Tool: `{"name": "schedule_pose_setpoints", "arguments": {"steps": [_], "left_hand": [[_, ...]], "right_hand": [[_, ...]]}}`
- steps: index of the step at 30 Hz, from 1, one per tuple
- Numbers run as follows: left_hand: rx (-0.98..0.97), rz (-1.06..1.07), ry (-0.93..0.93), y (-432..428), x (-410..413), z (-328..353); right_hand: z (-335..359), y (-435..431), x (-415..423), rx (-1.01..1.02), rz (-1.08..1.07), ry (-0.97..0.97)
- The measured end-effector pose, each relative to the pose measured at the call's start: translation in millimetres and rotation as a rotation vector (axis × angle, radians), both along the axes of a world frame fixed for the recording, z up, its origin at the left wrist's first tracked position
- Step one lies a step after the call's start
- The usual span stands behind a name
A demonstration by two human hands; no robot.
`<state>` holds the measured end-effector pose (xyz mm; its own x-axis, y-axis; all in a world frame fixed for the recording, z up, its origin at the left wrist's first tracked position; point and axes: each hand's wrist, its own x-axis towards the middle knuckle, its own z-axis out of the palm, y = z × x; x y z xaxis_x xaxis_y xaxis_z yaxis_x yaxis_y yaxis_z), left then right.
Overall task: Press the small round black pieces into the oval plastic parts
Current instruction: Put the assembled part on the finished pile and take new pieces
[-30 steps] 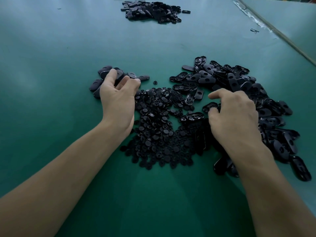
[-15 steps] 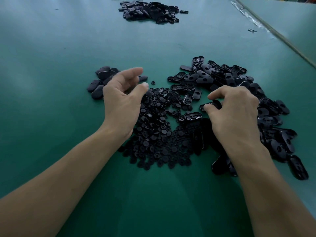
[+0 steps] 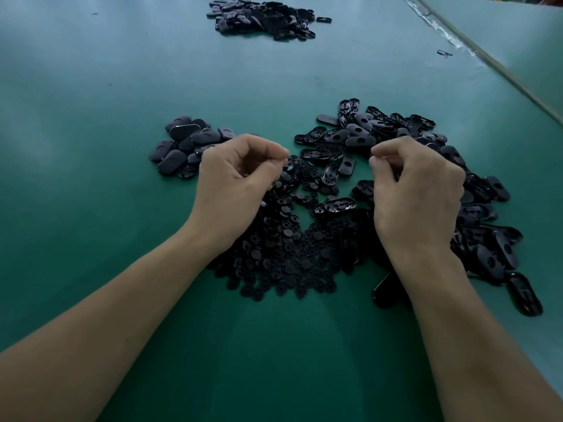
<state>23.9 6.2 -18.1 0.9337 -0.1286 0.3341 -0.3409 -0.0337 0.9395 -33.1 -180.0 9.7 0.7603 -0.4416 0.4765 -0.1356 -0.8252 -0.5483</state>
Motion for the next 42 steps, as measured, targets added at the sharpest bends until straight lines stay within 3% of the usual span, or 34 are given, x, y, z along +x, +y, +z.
{"name": "schedule_pose_setpoints", "arguments": {"steps": [7,11,19,31,42], "left_hand": [[0.113,-0.062,-0.055,-1.5,-7.6,4.4],[0.142,-0.099,-0.057,-1.2,-9.9,6.7],[0.074,-0.122,-0.018,-1.9,-12.4,9.4],[0.046,-0.167,-0.067,-1.4,-7.9,6.9],[-0.033,-0.094,-0.045,-0.3,-3.6,3.4]], "right_hand": [[-6.2,13.0,1.5,0.106,0.288,-0.183],[-9.2,24.9,1.7,0.337,0.472,-0.173],[-11.7,31.4,1.6,0.555,0.628,-0.176],[-7.9,29.7,1.6,0.789,0.684,-0.107],[-8.5,26.8,1.8,0.672,0.517,0.04]]}}
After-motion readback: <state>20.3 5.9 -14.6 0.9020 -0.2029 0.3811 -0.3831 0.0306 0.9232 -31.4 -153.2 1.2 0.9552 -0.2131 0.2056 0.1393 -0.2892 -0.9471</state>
